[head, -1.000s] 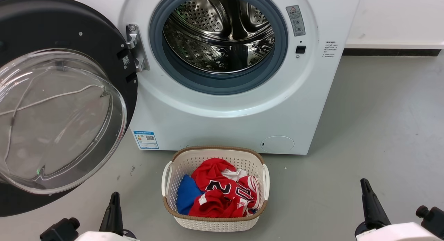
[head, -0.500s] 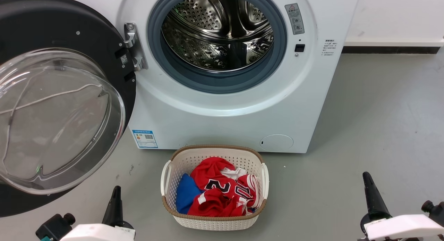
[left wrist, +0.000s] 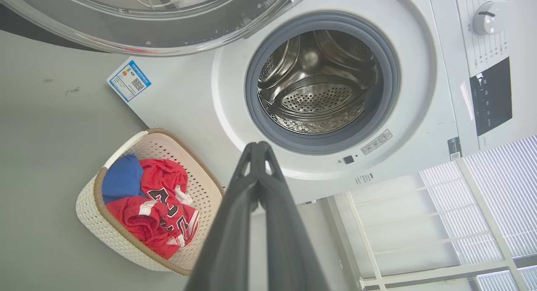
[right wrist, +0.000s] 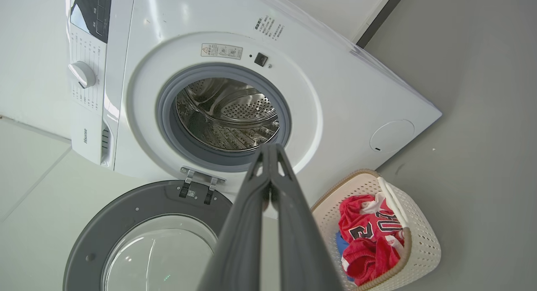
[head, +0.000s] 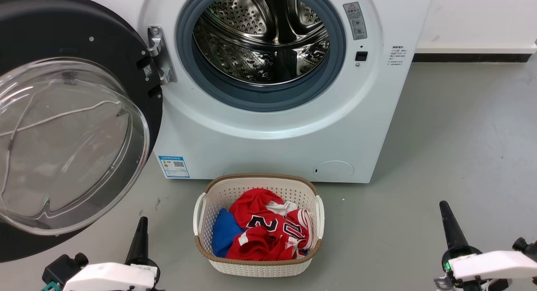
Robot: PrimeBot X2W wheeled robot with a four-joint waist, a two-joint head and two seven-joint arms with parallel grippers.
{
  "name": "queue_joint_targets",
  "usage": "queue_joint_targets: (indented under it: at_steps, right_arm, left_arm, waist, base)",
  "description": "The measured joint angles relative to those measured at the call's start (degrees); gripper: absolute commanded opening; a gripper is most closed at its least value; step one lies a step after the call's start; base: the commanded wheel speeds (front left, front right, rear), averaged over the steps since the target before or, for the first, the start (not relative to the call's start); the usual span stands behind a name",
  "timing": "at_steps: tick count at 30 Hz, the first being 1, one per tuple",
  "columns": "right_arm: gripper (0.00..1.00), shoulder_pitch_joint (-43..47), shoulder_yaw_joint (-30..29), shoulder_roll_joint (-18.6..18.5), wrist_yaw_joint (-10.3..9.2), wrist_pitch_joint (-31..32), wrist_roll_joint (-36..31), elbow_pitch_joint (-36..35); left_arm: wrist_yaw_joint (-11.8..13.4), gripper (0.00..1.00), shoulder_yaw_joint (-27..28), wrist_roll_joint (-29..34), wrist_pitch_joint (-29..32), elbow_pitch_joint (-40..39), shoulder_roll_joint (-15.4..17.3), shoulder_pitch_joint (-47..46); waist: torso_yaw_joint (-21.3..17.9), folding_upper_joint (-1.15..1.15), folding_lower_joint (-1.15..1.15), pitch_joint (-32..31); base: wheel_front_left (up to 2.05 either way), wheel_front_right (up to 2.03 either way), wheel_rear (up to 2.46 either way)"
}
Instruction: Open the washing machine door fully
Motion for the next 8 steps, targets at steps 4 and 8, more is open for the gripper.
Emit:
queue_joint_targets:
  at_steps: [4,8]
  right_arm:
    - [0.0,-0.4,-0.2,0.0,0.0,0.6,2.3,0.2]
    - [0.0,-0.7,-0.4,0.0,0.0,1.1,4.5,0.4]
  left_arm:
    - [-0.4,0.0,0.1,-2.5,0.6,0.3,0.0,-0.5]
    - [-0.5,0.0,0.3,-5.0,1.2,0.5,0.0,-1.1]
  waist:
    - [-0.1,0.0,0.0,0.1]
    - [-0.1,0.0,0.0,0.2]
  base:
    - [0.0,0.0,0.0]
    - [0.0,0.0,0.0]
